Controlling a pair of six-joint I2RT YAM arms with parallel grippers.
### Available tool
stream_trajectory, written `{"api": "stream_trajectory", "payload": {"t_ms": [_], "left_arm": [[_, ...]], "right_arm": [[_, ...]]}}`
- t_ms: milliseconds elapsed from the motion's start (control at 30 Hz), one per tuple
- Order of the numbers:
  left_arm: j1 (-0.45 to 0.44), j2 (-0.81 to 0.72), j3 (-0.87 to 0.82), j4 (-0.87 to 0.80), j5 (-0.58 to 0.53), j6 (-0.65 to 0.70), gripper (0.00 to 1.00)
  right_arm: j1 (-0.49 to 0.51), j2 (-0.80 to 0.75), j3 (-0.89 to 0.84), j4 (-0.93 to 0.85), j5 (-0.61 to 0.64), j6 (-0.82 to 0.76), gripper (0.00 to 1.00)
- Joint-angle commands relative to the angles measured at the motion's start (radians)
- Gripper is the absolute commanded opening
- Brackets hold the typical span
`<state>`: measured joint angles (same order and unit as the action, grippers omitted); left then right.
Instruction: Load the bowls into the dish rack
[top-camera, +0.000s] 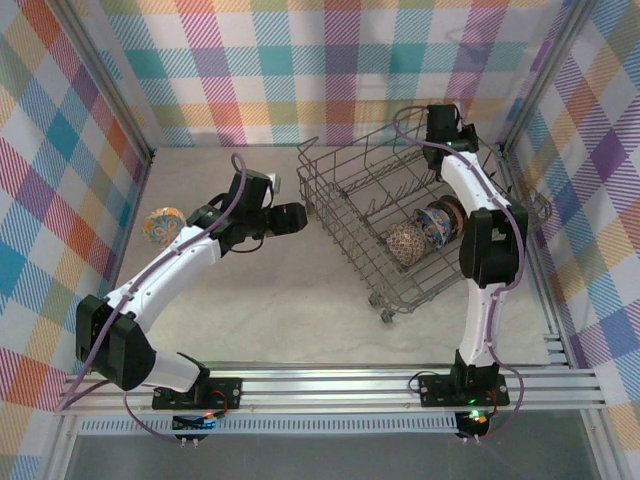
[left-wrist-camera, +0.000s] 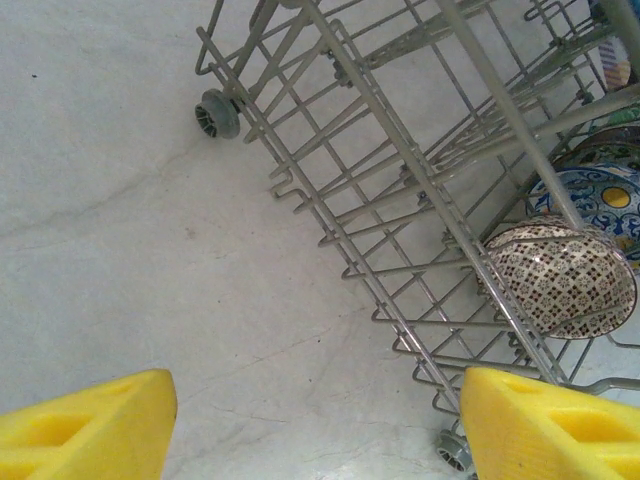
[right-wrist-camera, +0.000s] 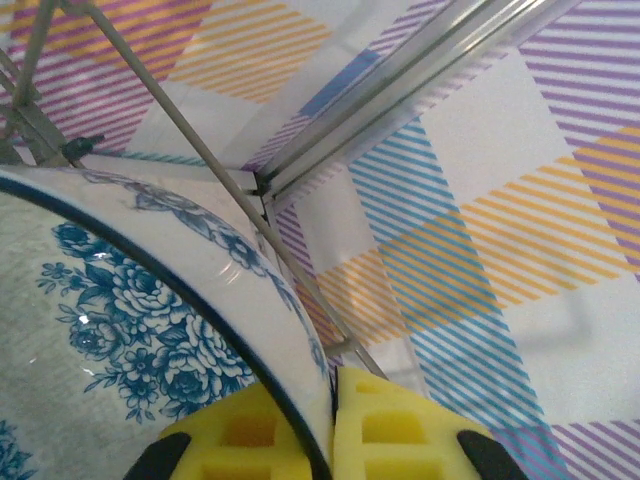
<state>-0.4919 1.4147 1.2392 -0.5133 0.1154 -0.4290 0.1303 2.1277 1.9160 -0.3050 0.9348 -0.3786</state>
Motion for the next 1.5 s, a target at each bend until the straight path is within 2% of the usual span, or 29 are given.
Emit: {"api": "stream_trajectory", "payload": {"t_ms": [0,300,500,967,1400,1467], "left_arm": [[0.009,-0.009,0.004,0.022,0.018,0.013,0.75],[0.009,-0.015,-0.003,0.028,0.029,-0.003,0.75],[0.01,-0.007,0.008,0.027,0.04,-0.013,0.75],[0.008,-0.005,-0.009,0.04,0.043,-0.03,0.75],[0.008,-0.015,-0.026,0.045,0.046,-0.03,0.75],[0.007,-0.02,-0.029,0.045,0.044,-0.031,0.75]], "right_arm": [[0.002,0.017,0.055,0.102,0.034,-0.052,0.0],[0.0,0.047,0.061,0.132,0.041,-0.098,0.0],[0.0,0.064,0.032,0.217,0.056,-0.168,0.0],[0.004,0.105,0.045,0.241,0.061,-0.2,0.0],[0.048,0.13,0.027,0.266,0.058,-0.246,0.0],[0.057,0.136,0.032,0.27,0.058,-0.258,0.05]]}}
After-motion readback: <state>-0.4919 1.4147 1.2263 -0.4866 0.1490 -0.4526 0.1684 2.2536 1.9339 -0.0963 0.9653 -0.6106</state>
